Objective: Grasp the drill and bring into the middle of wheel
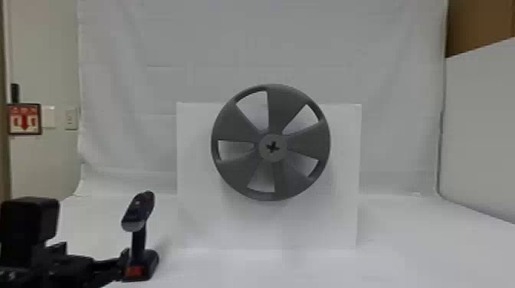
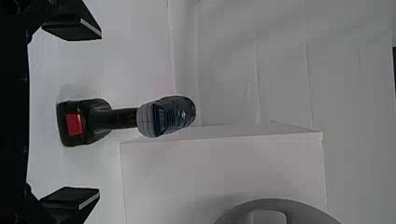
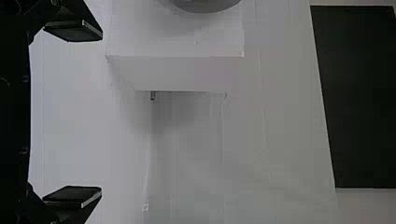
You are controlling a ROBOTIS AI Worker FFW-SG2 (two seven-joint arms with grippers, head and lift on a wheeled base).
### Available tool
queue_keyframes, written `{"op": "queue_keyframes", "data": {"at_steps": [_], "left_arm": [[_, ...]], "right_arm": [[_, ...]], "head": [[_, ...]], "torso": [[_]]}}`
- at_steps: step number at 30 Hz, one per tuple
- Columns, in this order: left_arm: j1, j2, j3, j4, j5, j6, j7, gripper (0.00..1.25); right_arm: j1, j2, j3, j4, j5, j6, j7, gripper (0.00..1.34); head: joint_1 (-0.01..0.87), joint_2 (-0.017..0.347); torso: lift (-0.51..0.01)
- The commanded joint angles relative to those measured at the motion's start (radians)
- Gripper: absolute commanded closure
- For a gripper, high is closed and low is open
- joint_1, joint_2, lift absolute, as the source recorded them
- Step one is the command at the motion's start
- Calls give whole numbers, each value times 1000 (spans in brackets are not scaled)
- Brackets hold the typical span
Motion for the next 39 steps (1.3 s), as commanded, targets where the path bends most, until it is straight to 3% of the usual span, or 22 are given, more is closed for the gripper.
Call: {"op": "queue_keyframes", "data": {"at_steps": [1,22,34,39], "left_arm": [[0,0,2,0,3,2,0,102],[-1,0,2,3,-5,2,0,102],[-41,-2,-20,90,7,-6,46,102],[-58,-3,-18,169,66,-66,80,102]], "right_arm": [[3,8,-7,0,-2,0,0,134],[2,14,6,0,6,2,0,133],[3,16,14,0,11,2,0,133],[2,14,19,0,15,5,0,133]], "head": [[54,31],[54,31],[54,31],[54,31]], "torso": [[-403],[-403],[-403],[-403]]}}
